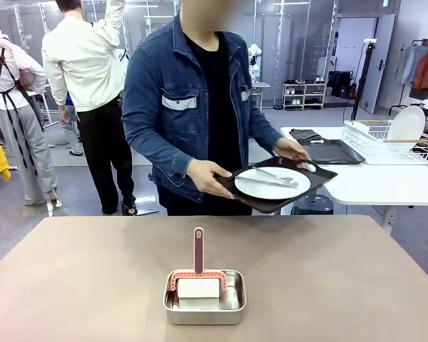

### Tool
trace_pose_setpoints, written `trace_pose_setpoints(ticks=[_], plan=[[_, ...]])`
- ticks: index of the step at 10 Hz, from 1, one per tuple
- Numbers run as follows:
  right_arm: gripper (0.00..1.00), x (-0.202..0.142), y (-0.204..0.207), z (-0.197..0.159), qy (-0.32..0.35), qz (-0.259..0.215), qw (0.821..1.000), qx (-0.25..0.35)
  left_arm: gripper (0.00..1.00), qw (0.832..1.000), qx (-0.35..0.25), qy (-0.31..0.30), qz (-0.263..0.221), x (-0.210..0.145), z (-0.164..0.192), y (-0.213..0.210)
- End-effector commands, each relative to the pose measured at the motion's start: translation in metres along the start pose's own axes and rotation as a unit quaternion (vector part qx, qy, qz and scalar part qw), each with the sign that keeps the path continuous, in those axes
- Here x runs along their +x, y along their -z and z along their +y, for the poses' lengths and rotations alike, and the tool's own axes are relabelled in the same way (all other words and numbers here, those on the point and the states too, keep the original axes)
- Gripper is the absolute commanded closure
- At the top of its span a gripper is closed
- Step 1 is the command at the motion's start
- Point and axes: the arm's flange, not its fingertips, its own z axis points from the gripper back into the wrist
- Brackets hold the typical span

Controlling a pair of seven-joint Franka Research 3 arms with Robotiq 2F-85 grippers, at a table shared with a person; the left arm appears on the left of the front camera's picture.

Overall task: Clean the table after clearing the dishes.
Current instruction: When the right (or left) Handle tray is removed, use the right hand (or left hand) to clean the right (or left) side of the table with the Lint Roller.

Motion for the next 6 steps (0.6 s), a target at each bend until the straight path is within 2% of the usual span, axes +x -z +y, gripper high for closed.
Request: trace_pose_setpoints(ticks=[1, 3, 4, 6], plan=[[0.0, -0.024, 0.059, 0.051, -0.049, 0.049, 0.997, -0.02, 0.0, 1.0, -0.007, 0.001, -0.001, 0.0, -0.003, -0.003], [0.0, -0.047, 0.13, 0.098, -0.12, 0.117, 0.984, -0.059, 0.0, 1.0, -0.007, 0.001, -0.001, 0.0, -0.003, -0.003], [0.0, -0.063, 0.169, 0.12, -0.163, 0.158, 0.97, -0.086, 0.0, 1.0, -0.007, 0.001, -0.001, 0.0, -0.003, -0.003], [0.0, -0.103, 0.264, 0.171, -0.258, 0.249, 0.926, -0.117, 0.0, 1.0, -0.007, 0.001, -0.001, 0.0, -0.003, -0.003]])
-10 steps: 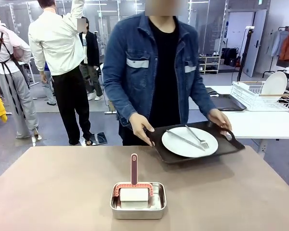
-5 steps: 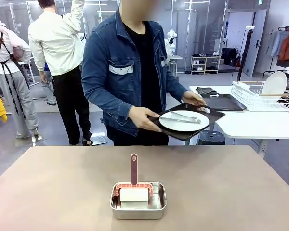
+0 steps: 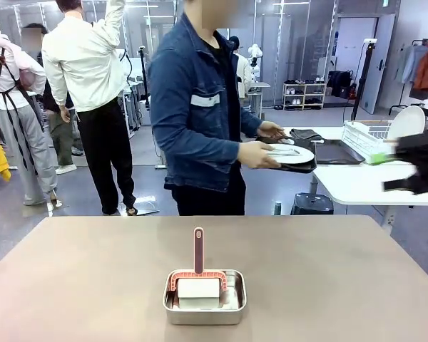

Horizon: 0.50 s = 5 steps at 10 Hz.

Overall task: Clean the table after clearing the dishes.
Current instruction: When the right (or left) Handle tray is removed, use the right hand (or left hand) to clean the right (or left) side of the table with the Lint Roller.

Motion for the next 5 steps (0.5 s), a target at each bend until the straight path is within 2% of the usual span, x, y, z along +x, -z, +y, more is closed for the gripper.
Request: trace_pose_setpoints(ticks=[1, 3, 5], plan=[[0.0, 0.026, 0.061, 0.035, -0.072, 0.082, 0.993, -0.054, 0.0, 1.0, -0.006, 0.002, 0.0, 0.0, -0.004, -0.003], [0.0, 0.034, 0.142, 0.081, -0.138, 0.17, 0.973, -0.067, 0.0, 1.0, -0.006, 0.002, 0.0, 0.0, -0.004, -0.003], [0.0, 0.035, 0.218, 0.11, -0.222, 0.252, 0.937, -0.095, 0.0, 1.0, -0.006, 0.002, 0.0, 0.0, -0.004, -0.003]])
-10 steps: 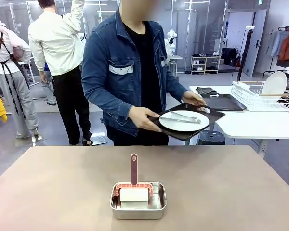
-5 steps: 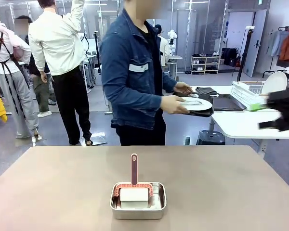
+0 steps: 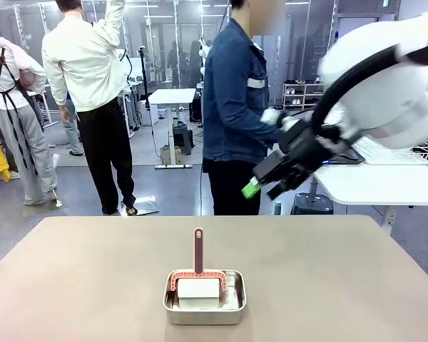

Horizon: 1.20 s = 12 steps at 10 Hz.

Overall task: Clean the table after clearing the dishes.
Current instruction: When the right (or left) Handle tray is removed, use the right hand (or left hand) to clean the right (or left) side of the table with the Lint Roller.

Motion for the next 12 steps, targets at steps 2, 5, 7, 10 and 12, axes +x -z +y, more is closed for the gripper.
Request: trace_pose_setpoints(ticks=[2, 5, 7, 10, 12], plan=[[0.0, 0.056, 0.046, 0.005, -0.092, 0.105, 0.99, -0.024, 0.0, 1.0, -0.006, 0.001, -0.001, 0.0, -0.004, -0.004], [0.0, 0.074, 0.074, 0.012, -0.138, 0.151, 0.979, -0.013, 0.0, 1.0, -0.006, 0.001, -0.001, 0.0, -0.004, -0.004], [0.0, 0.059, 0.078, 0.01, -0.121, 0.13, 0.984, -0.019, 0.0, 1.0, -0.006, 0.001, -0.001, 0.0, -0.004, -0.004], [0.0, 0.059, 0.078, 0.01, -0.121, 0.13, 0.984, -0.019, 0.0, 1.0, -0.006, 0.001, -0.001, 0.0, -0.004, -0.004], [0.0, 0.077, 0.082, 0.011, -0.19, 0.16, 0.969, -0.009, 0.0, 1.0, -0.006, 0.001, -0.001, 0.0, -0.004, -0.004]])
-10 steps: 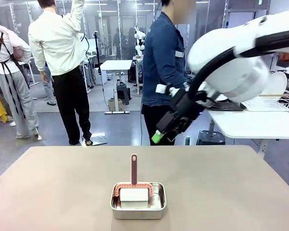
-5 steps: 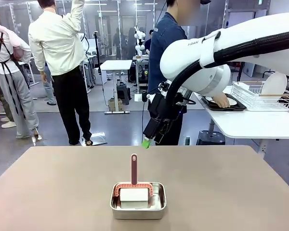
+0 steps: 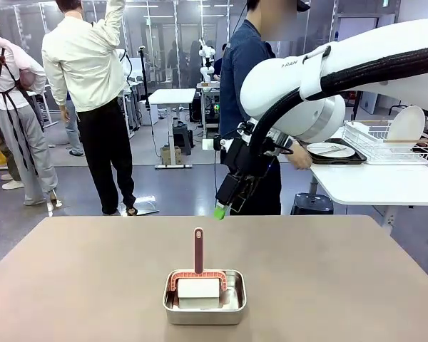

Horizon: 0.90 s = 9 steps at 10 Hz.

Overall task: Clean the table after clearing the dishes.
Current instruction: When the right (or left) Handle tray is removed, use the right hand (or left hand) to clean the right (or left) side of the table with the Lint Roller.

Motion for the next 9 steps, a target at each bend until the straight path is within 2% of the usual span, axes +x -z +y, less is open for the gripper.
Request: trace_pose_setpoints(ticks=[1, 4, 5, 6, 7, 9], plan=[[0.0, 0.032, 0.002, 0.001, -0.123, 0.061, 0.991, -0.001, 0.0, 1.0, -0.006, 0.001, -0.001, 0.0, -0.004, -0.004], [0.0, 0.084, 0.027, -0.004, -0.263, 0.133, 0.955, 0.022, 0.0, 1.0, -0.006, 0.001, -0.001, 0.0, -0.004, -0.004], [0.0, 0.099, 0.039, -0.005, -0.31, 0.153, 0.938, 0.037, 0.0, 1.0, -0.006, 0.001, -0.001, 0.0, -0.004, -0.004], [0.0, 0.11, 0.049, -0.006, -0.346, 0.172, 0.922, 0.024, 0.0, 1.0, -0.006, 0.001, -0.001, 0.0, -0.004, -0.004], [0.0, 0.121, 0.063, -0.009, -0.355, 0.191, 0.914, 0.038, 0.0, 1.0, -0.006, 0.001, -0.001, 0.0, -0.004, -0.004], [0.0, 0.133, 0.083, -0.015, -0.341, 0.202, 0.917, 0.044, 0.0, 1.0, -0.006, 0.001, -0.001, 0.0, -0.004, -0.004]])
